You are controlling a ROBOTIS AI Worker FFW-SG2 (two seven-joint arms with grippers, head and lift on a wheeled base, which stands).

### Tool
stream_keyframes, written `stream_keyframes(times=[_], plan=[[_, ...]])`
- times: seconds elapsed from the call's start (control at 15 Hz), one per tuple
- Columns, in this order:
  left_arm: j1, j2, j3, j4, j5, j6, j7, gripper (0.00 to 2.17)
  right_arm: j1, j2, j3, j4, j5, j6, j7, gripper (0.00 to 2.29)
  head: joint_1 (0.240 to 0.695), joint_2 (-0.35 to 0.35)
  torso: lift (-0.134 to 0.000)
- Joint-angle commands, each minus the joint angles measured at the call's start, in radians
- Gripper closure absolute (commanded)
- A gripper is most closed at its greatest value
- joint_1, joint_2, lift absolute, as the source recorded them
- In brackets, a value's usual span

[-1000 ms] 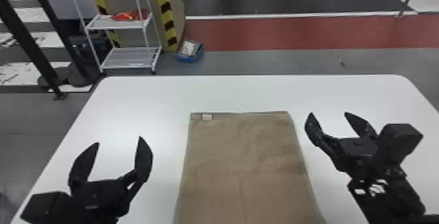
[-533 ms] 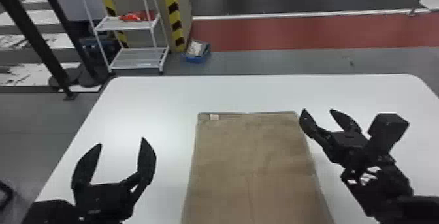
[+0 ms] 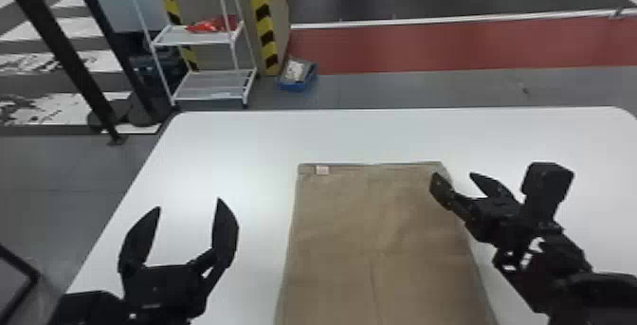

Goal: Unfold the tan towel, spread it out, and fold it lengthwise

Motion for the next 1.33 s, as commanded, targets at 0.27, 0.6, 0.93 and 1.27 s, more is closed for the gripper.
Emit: stream_keyframes(times=[0.27,0.6,0.93,1.27], plan=[[0.004,0.003,-0.003,-0.002,0.0,0.0,-0.001,0.0,-0.063,0.003,-0.001,0.061,-0.006,0.042,0.001,0.28,0.695,0.145,-0.123],[0.02,0.003,-0.001,-0.009,-0.002,-0.022,-0.001,0.0,-0.104,0.011,0.029,0.118,0.0,0.042,0.001,0.3,0.695,0.146,-0.123],[0.022,0.003,0.0,-0.009,-0.002,-0.025,-0.001,0.0,-0.127,0.016,0.04,0.159,0.006,0.039,0.001,0.35,0.695,0.158,-0.123],[0.02,0.003,-0.001,-0.008,-0.002,-0.025,-0.001,0.0,-0.132,0.016,0.043,0.169,0.006,0.036,0.003,0.41,0.695,0.16,-0.123]])
